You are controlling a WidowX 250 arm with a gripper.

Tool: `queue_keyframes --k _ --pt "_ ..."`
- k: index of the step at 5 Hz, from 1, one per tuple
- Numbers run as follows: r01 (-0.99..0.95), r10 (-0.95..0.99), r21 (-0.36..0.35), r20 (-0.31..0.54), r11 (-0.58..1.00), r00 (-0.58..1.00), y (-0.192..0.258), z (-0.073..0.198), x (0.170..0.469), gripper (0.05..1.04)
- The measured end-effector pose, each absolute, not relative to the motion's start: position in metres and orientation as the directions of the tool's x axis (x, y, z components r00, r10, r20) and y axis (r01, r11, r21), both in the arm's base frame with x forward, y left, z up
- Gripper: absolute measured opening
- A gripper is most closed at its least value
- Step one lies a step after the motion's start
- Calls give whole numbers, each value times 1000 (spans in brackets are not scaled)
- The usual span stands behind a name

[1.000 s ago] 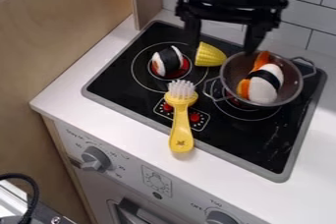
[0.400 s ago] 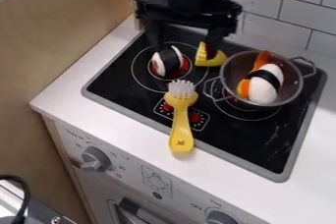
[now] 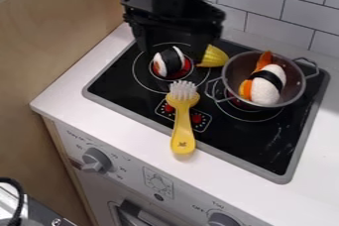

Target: Put the sushi to the right silver pot

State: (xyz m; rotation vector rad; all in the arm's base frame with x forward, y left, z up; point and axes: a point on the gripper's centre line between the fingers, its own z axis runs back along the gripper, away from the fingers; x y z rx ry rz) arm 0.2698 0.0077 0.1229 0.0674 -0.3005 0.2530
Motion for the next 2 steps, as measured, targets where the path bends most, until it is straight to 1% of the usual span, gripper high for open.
queue_keyframes --k 2 --pt "-223 204 31 296 974 933 26 118 265 1000"
